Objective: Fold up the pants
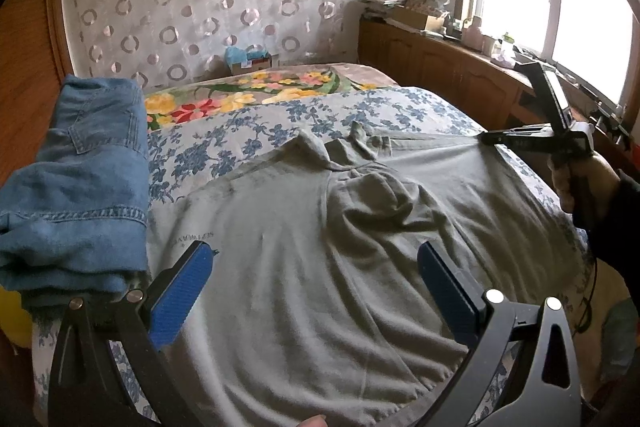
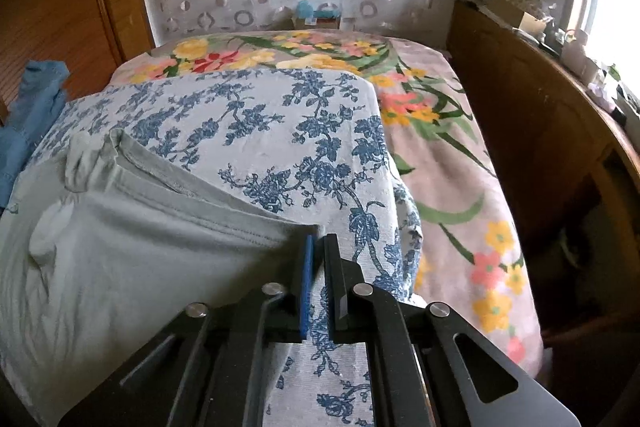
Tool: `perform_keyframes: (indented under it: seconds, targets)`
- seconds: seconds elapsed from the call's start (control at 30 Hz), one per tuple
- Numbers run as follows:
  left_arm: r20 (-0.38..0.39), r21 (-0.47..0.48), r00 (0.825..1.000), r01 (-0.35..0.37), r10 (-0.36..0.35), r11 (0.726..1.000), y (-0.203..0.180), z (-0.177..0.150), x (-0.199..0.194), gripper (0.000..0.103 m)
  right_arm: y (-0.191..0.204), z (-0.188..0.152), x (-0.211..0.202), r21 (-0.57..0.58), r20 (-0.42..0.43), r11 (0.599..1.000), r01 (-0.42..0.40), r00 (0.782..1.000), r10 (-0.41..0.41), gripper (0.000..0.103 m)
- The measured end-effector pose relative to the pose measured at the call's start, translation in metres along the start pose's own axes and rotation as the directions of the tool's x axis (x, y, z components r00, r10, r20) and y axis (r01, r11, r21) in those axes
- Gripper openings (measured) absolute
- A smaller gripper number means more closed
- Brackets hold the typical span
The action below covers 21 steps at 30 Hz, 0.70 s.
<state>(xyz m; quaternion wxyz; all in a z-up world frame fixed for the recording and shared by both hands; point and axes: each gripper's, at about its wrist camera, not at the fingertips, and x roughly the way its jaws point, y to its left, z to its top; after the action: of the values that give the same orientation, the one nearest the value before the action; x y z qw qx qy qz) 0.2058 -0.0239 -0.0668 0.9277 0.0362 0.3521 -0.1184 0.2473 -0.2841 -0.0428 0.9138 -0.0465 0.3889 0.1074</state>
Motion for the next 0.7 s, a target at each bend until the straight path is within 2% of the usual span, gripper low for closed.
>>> perform_keyframes:
  seconds: [0.07, 0.17, 0.2, 0.23, 0.3, 0.33, 0.47, 0.57, 0.7]
  targets:
    - [-0.001, -0.003, 1.000, -0.004, 0.004, 1.000, 0.002, -0.002, -0.003, 0.103, 0.003, 0.003, -0.001, -0.007, 0.013, 1.000, -0.007, 1.000, 0.007, 0.004]
    - [-0.003, -0.010, 1.000, -0.011, 0.011, 1.000, 0.006, -0.006, -0.007, 0.103, 0.000, 0.005, -0.001, 0.008, 0.040, 1.000, 0.006, 0.999, -0.006, 0.019]
    - [-0.005, -0.012, 1.000, -0.013, 0.013, 1.000, 0.008, -0.008, -0.009, 0.103, -0.001, 0.003, -0.003, 0.012, 0.050, 1.000, 0.000, 0.999, -0.001, 0.021]
    - [-0.008, -0.015, 1.000, -0.018, 0.018, 1.000, 0.010, -0.010, -0.010, 0.103, -0.002, 0.000, -0.007, 0.018, 0.062, 1.000, -0.009, 0.998, 0.008, 0.022]
    - [-0.015, -0.019, 1.000, -0.027, 0.027, 0.999, 0.013, -0.015, -0.013, 0.103, 0.002, -0.008, -0.021, 0.027, 0.077, 1.000, -0.009, 0.997, 0.007, 0.035]
    - [-0.019, -0.024, 0.999, -0.035, 0.034, 0.999, 0.016, -0.019, -0.015, 0.103, 0.005, -0.015, -0.029, 0.028, 0.082, 0.999, -0.015, 0.997, 0.012, 0.037]
    - [-0.034, -0.043, 0.997, -0.064, 0.062, 0.997, 0.026, -0.031, -0.021, 0.103, 0.020, -0.041, -0.055, 0.017, 0.099, 0.997, -0.074, 0.992, 0.072, 0.037]
    - [-0.042, -0.061, 0.996, -0.081, 0.079, 0.995, 0.032, -0.042, -0.027, 0.103, 0.032, -0.058, -0.074, -0.001, 0.129, 0.997, -0.073, 0.989, 0.073, 0.038]
    - [-0.042, -0.083, 0.995, -0.091, 0.088, 0.992, 0.038, -0.054, -0.036, 0.102, 0.054, -0.081, -0.096, -0.038, 0.166, 0.991, -0.130, 0.977, 0.134, 0.038]
